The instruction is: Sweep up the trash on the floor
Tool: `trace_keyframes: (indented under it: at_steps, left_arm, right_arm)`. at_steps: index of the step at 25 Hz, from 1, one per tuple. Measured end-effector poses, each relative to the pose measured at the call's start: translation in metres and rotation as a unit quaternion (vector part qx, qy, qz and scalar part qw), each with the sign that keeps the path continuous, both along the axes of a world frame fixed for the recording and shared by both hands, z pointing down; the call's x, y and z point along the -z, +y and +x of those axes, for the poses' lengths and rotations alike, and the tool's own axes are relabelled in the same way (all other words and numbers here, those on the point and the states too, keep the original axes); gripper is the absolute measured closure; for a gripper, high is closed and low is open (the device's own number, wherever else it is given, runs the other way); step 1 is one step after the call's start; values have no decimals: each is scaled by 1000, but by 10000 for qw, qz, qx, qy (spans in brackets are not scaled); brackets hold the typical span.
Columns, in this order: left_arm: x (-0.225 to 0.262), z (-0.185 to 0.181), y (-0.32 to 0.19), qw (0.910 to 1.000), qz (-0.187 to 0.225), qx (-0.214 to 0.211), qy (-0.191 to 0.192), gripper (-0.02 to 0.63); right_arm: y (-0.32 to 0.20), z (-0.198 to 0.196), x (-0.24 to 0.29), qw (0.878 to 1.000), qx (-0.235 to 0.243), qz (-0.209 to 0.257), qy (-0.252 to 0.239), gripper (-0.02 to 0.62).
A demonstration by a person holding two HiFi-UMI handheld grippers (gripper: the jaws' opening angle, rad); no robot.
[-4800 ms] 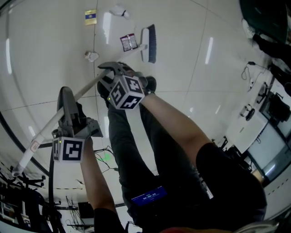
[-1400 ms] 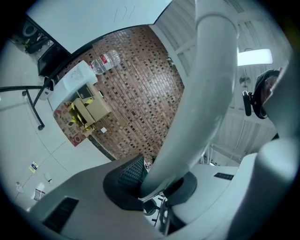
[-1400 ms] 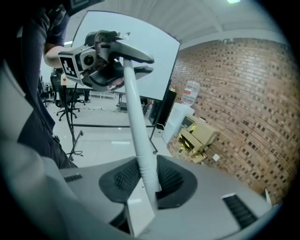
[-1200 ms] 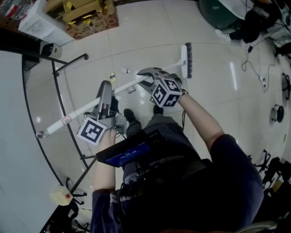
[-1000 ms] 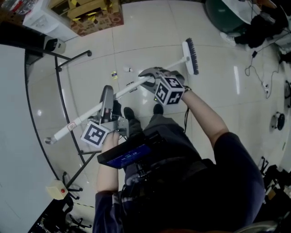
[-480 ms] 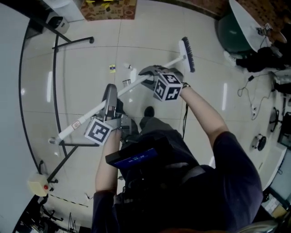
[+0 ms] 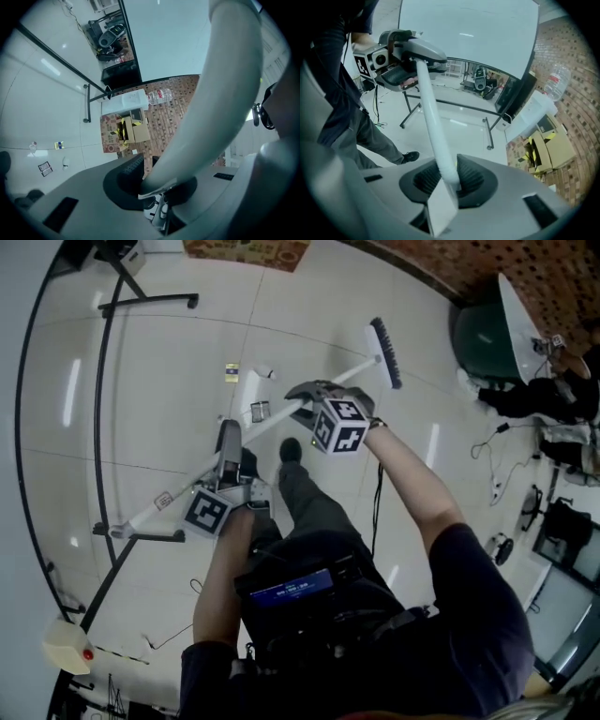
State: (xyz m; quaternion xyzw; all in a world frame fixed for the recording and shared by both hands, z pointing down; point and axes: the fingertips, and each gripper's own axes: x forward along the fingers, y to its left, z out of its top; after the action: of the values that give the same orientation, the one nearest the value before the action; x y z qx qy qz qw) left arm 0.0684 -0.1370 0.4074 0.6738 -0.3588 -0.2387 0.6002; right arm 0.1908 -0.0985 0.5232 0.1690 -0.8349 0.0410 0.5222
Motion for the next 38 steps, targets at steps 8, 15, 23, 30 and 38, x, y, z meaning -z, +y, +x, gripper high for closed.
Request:
trace_keyframes:
  at_steps: [8,15,23,30,38]
  left_arm:
    - [-76,-13,-28,9964,-446,716,-87,552]
    - [-147,-32,-41,9914,-445,1211,-209,552]
    - [-259,-62,-44,9839,-680,1640,-223,552]
    - [-333,-93,-37,9796,-771,1831,-301,551]
    - [-405,-117,-37,9723,-917,2125,-314,551]
  right_arm:
    - [-37,-12,-79,9990,444,13,-4,480]
    - [-66,-30,-151,9958,905,124,61,480]
    - [-73,-58,-264,9932,1150,28,172,480]
    - [-66,-90,-342,9870,1564,14,361,492]
    - [-75,-115,-418,9779,1998,-129,607,495]
